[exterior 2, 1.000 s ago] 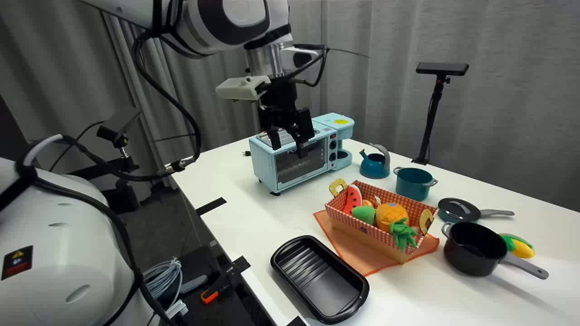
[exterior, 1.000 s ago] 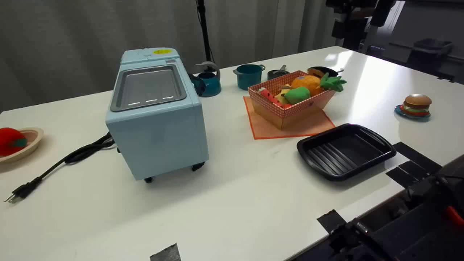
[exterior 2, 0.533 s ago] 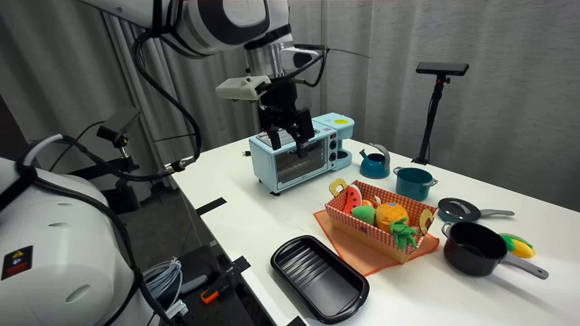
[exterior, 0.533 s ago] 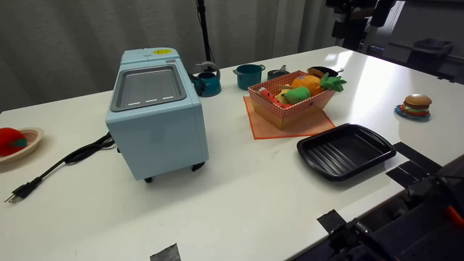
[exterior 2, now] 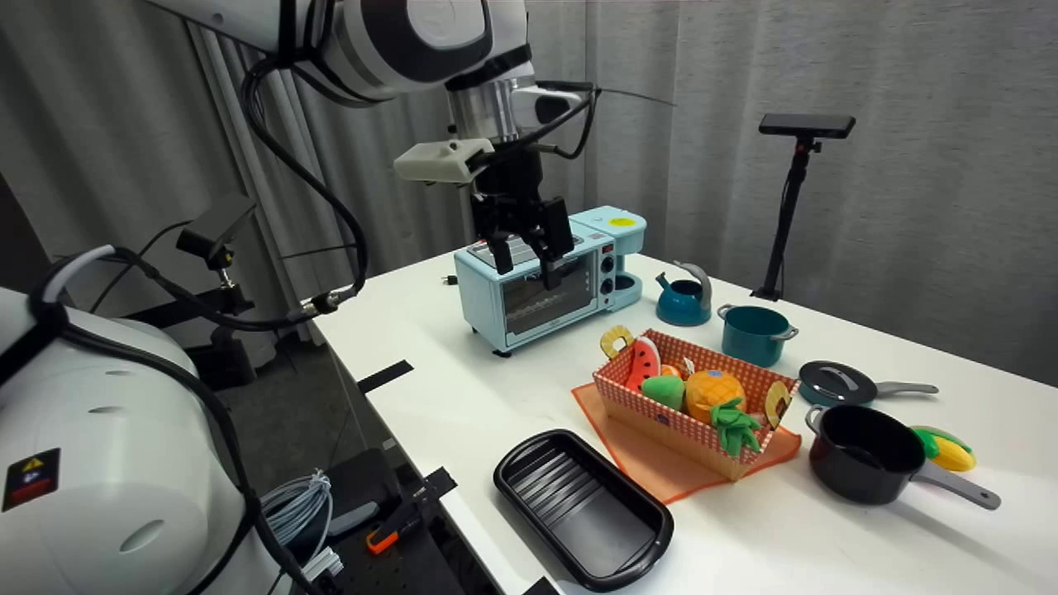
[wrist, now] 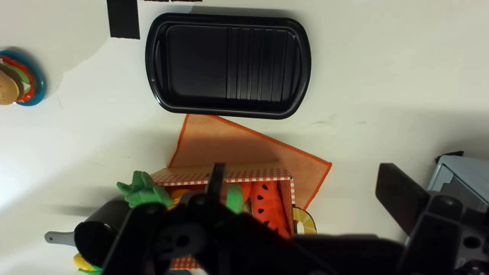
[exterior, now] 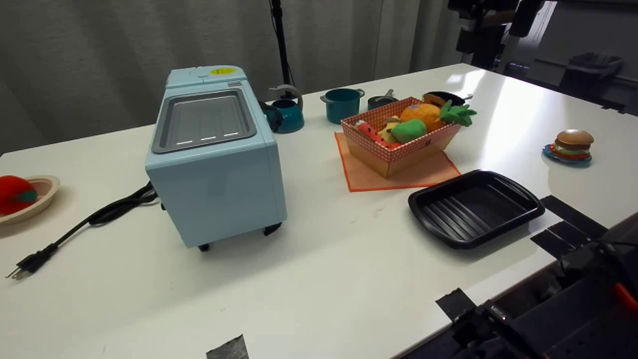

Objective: Place the banana toy on the black tray

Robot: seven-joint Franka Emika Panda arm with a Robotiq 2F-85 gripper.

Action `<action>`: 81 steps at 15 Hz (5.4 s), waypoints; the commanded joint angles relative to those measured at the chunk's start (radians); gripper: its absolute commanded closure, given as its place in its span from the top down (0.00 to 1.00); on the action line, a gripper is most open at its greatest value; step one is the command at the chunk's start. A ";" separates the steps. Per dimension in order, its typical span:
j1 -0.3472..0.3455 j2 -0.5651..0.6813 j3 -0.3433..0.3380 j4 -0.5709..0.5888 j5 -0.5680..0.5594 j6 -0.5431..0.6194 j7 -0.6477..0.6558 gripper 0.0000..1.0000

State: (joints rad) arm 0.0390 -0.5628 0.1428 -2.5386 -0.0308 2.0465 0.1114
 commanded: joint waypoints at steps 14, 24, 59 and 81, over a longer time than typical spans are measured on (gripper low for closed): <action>-0.045 0.480 -0.195 0.357 0.034 0.152 -0.112 1.00; -0.077 0.910 -0.202 0.641 0.041 0.316 -0.053 1.00; -0.049 1.116 -0.233 0.747 0.020 0.327 0.117 0.01; 0.001 0.415 -0.153 0.174 -0.207 0.483 0.420 0.01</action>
State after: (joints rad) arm 0.0559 -0.0296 -0.0415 -2.2453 -0.1911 2.5017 0.4619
